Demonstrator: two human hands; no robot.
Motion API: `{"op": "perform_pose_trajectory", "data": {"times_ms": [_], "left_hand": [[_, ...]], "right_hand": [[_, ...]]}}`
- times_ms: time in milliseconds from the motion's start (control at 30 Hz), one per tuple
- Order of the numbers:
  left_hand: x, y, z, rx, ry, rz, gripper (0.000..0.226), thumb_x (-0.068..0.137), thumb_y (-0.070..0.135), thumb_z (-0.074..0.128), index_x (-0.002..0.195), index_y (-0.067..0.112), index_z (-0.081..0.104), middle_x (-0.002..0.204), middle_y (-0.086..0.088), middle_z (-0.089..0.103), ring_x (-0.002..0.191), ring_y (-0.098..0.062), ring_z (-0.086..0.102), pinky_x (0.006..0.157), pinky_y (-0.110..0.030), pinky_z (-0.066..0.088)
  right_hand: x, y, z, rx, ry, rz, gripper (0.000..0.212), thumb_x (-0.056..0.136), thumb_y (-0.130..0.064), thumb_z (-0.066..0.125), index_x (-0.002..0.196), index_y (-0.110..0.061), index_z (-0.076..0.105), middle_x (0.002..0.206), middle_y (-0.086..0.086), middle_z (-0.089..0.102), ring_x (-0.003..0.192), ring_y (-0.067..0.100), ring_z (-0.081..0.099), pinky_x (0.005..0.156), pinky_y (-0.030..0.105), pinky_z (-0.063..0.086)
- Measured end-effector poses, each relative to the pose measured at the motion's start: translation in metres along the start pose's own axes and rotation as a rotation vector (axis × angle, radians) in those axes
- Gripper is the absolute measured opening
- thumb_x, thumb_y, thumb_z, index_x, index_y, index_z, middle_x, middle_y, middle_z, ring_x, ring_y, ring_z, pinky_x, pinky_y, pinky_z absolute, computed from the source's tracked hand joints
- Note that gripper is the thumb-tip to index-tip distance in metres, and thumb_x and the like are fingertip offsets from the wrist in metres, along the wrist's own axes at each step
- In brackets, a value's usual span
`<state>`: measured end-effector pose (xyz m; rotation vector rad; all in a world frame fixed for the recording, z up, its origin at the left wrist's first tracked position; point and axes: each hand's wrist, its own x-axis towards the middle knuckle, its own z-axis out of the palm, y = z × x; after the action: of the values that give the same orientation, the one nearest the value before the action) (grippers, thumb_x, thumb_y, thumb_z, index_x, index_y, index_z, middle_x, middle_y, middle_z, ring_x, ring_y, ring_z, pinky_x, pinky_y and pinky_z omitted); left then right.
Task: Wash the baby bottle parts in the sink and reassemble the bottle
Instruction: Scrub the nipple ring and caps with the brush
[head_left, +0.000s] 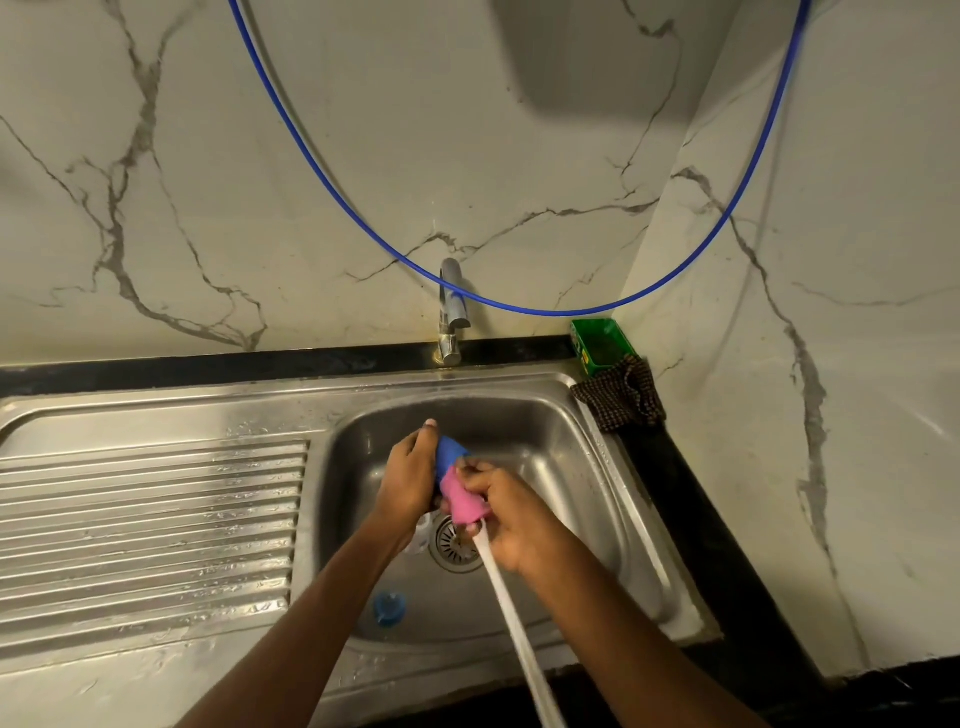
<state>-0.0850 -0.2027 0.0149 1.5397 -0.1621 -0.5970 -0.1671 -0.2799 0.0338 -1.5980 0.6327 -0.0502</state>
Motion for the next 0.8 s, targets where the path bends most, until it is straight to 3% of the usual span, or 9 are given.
{"op": "perform_pose_trajectory", "data": {"times_ms": [67,133,267,300,467,533,600,733,800], "left_hand": [[-0.001,0.004,0.000,-0.014,-0.024,-0.011,0.040,0.104,0.036,0.034,0.088,0.006,0.055,0.058,-0.007,0.046,0.045,-0.015,0.041,0.041,-0.024,0.032],[-0.003,0.005,0.002,-0.042,-0.039,-0.009,0.040,0.104,0.036,0.034,0.090,0.005,0.056,0.057,-0.006,0.044,0.044,-0.014,0.038,0.040,-0.024,0.029],[-0.005,0.000,-0.003,-0.045,-0.010,0.007,0.048,0.102,0.043,0.036,0.091,0.002,0.059,0.058,-0.010,0.048,0.042,-0.015,0.041,0.038,-0.022,0.032],[-0.006,0.000,-0.005,-0.020,-0.020,0.011,0.051,0.100,0.048,0.038,0.096,0.002,0.060,0.061,-0.011,0.051,0.044,-0.016,0.044,0.038,-0.022,0.035],[-0.012,-0.003,-0.017,-0.051,0.028,-0.131,0.061,0.079,0.070,0.048,0.112,0.018,0.053,0.105,-0.013,0.063,0.090,-0.025,0.064,0.071,-0.035,0.052],[-0.014,-0.003,-0.015,-0.166,0.020,-0.235,0.062,0.079,0.066,0.054,0.117,0.017,0.052,0.111,-0.014,0.061,0.095,-0.027,0.063,0.072,-0.037,0.053],[-0.017,0.002,-0.010,-0.308,0.008,-0.280,0.057,0.086,0.057,0.056,0.119,0.011,0.055,0.110,-0.015,0.062,0.088,-0.024,0.064,0.066,-0.034,0.055],[-0.028,0.015,0.012,-0.497,-0.028,-0.295,0.042,0.098,0.045,0.046,0.106,0.008,0.065,0.094,-0.014,0.072,0.091,-0.025,0.066,0.091,-0.041,0.051],[-0.033,0.017,0.024,-0.505,0.028,-0.278,0.035,0.100,0.038,0.045,0.098,0.009,0.065,0.083,-0.011,0.072,0.087,-0.024,0.065,0.088,-0.040,0.050]], "right_hand": [[0.000,0.010,-0.001,-0.613,0.216,-0.428,0.018,0.082,-0.008,0.053,0.083,-0.019,0.066,0.076,-0.005,0.063,0.064,0.012,0.056,0.050,0.021,0.037],[0.005,0.015,-0.003,-0.818,0.279,-0.522,0.020,0.075,-0.007,0.051,0.075,-0.021,0.066,0.073,-0.007,0.063,0.067,0.014,0.052,0.055,0.025,0.037],[0.001,-0.007,-0.014,0.008,-0.077,-0.044,0.010,0.085,-0.014,0.067,0.087,-0.024,0.071,0.088,0.000,0.069,0.068,0.012,0.062,0.044,0.018,0.040],[0.000,-0.008,-0.019,0.065,-0.114,-0.030,0.011,0.086,-0.016,0.067,0.094,-0.022,0.071,0.091,0.000,0.069,0.070,0.012,0.063,0.042,0.016,0.040],[-0.011,0.006,-0.036,0.017,0.113,-0.228,0.020,0.083,-0.026,0.071,0.103,-0.031,0.069,0.094,-0.008,0.072,0.088,0.015,0.069,0.057,0.015,0.050],[-0.011,0.005,-0.037,0.047,0.206,-0.272,0.018,0.085,-0.032,0.068,0.101,-0.038,0.065,0.092,-0.013,0.068,0.083,0.008,0.068,0.056,0.020,0.052],[-0.009,0.001,-0.028,-0.057,0.258,-0.325,0.018,0.090,-0.034,0.061,0.108,-0.033,0.062,0.097,-0.007,0.059,0.075,0.007,0.063,0.053,0.016,0.051],[0.008,0.005,-0.007,-0.482,0.283,-0.522,0.033,0.098,-0.032,0.045,0.129,-0.023,0.051,0.108,-0.004,0.036,0.086,0.007,0.051,0.064,0.002,0.039],[0.016,0.003,-0.006,-0.536,0.294,-0.519,0.033,0.099,-0.031,0.041,0.131,-0.025,0.048,0.105,-0.005,0.033,0.086,0.010,0.051,0.062,0.004,0.037]]}}
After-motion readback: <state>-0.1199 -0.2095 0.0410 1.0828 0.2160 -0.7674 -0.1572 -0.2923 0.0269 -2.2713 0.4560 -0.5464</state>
